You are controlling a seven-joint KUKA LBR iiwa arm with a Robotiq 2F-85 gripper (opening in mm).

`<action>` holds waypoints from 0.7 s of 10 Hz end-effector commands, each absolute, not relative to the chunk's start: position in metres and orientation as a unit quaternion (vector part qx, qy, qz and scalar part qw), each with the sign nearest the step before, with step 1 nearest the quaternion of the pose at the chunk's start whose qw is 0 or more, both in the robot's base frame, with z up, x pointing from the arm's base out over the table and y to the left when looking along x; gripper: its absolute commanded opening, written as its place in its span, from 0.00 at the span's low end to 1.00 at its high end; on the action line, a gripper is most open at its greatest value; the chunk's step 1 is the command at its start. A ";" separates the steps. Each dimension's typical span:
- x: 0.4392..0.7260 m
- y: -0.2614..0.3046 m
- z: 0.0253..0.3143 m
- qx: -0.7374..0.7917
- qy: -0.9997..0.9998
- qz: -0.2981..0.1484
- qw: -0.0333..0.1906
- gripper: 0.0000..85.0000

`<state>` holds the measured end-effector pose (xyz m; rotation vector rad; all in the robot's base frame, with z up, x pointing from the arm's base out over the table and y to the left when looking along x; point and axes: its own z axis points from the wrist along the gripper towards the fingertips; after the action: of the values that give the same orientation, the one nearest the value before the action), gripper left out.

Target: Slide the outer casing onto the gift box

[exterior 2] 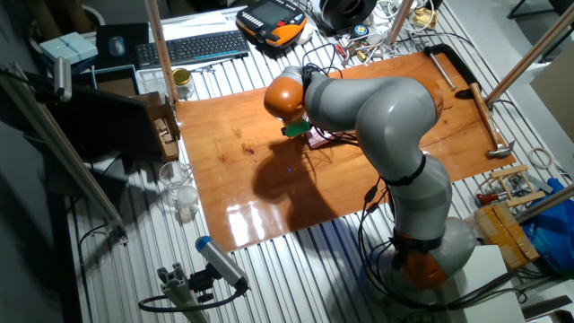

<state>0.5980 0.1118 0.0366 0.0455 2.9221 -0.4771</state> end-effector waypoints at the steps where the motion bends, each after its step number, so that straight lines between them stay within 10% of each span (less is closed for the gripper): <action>1: 0.598 0.111 0.036 0.015 0.983 -0.162 0.090 0.00; 7: 0.601 0.101 0.037 0.010 0.981 -0.169 0.090 0.00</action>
<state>0.6014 0.1011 0.0375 0.0299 2.9183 -0.5016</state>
